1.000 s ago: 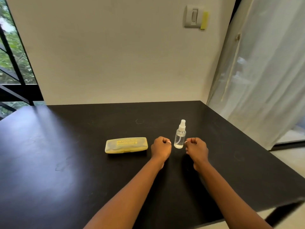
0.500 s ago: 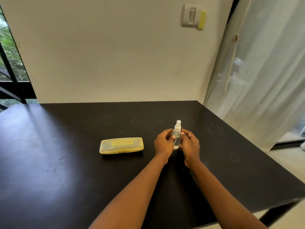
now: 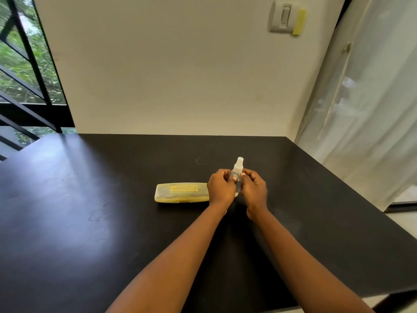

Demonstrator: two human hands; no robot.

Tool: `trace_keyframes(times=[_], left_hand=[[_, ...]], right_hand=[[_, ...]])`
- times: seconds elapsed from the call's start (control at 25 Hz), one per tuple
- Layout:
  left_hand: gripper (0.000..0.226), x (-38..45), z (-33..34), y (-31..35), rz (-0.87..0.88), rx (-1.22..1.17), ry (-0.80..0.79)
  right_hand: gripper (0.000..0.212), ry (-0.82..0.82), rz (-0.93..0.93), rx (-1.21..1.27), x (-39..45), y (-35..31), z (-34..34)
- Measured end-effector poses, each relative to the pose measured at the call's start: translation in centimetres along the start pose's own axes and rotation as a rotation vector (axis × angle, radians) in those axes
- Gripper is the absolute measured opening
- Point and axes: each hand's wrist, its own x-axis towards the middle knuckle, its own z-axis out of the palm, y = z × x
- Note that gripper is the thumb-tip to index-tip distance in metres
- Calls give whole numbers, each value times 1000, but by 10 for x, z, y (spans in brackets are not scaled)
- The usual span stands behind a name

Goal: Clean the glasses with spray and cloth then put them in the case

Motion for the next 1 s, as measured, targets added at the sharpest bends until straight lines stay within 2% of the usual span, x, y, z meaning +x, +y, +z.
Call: trace_keyframes(times=[0.48,0.88,1.0], left_hand=[[28,3,-31,-10,-51,48,56],[29,1,-36,-10,-66,49,34],[26,-2,-45,-10,-53,78,83]], right_hand=[[20,-89,6,-17,-17,-1,32],[23,-85,12,-20,-18,2,29],[22,-16,-18,-60,-22,0,28]])
